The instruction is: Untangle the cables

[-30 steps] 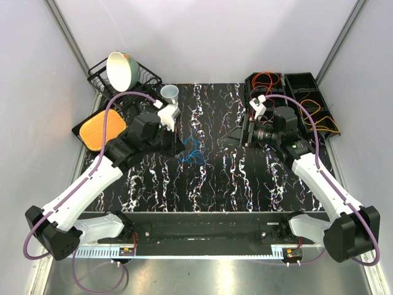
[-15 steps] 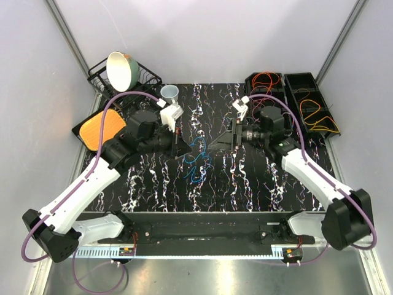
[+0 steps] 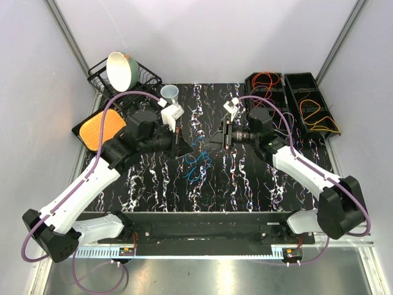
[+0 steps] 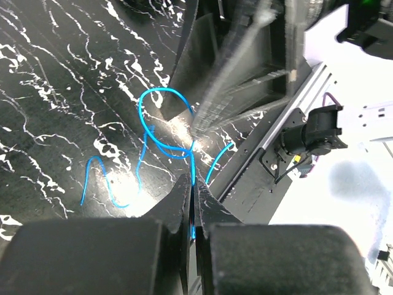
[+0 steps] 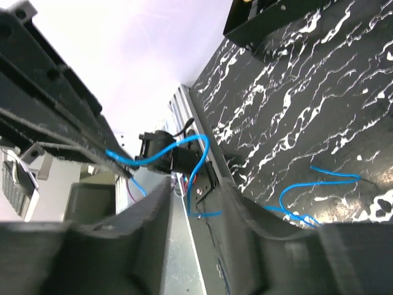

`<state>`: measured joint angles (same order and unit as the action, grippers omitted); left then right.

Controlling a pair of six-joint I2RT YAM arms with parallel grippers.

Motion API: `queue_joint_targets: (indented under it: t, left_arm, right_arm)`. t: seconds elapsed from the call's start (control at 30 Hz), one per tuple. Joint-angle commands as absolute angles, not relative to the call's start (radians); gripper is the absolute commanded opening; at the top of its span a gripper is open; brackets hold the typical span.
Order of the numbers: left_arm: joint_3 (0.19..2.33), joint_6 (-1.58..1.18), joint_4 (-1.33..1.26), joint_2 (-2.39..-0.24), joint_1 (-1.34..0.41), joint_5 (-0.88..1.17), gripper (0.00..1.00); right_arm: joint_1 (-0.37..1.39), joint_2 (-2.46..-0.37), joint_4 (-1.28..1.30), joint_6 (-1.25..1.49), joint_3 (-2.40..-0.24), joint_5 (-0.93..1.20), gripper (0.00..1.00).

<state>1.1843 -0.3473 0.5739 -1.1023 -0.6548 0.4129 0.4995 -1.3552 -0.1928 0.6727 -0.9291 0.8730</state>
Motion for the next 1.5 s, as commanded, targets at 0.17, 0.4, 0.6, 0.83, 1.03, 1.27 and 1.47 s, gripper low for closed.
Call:
queue_joint_targets:
  t: [0.17,0.4,0.6,0.83,1.03,1.27,1.47]
  left_arm:
    - [1.129,-0.344,0.525,-1.046,-0.653,0.414,0.0]
    - [0.968,-0.328,0.592,-0.953,-0.652,0.26,0.0]
    - [0.914,-0.324,0.624,-0.896,-0.653,0.187,0.0]
    - [0.946,-0.33,0.65,-0.93,-0.653,0.157,0.96]
    - [0.974,-0.371,0.747,-0.899,-0.653,-0.029,0.99]
    - [0.947,-0.42,0.864,-0.761,-0.653,-0.196,0.99]
    - [0.893,-0.491,0.859,-0.644,-0.652,-0.271,0.99]
  right_arm:
    - [0.509,-1.335,-0.054,0.582,-1.087,0.718,0.0]
    - [0.381,-1.249,0.087,0.566,-1.186,0.658,0.0]
    - [0.315,-1.218,0.072,0.63,-1.108,0.64,0.0]
    - [0.314,-1.232,0.043,0.653,-1.14,0.744,0.0]
    - [0.314,-1.308,0.285,0.502,-1.388,0.626,0.0]
    - [0.249,-1.557,0.564,0.416,-1.848,0.335,0.0]
    - [0.14,-1.783,0.626,0.394,-2.214,0.168,0.0]
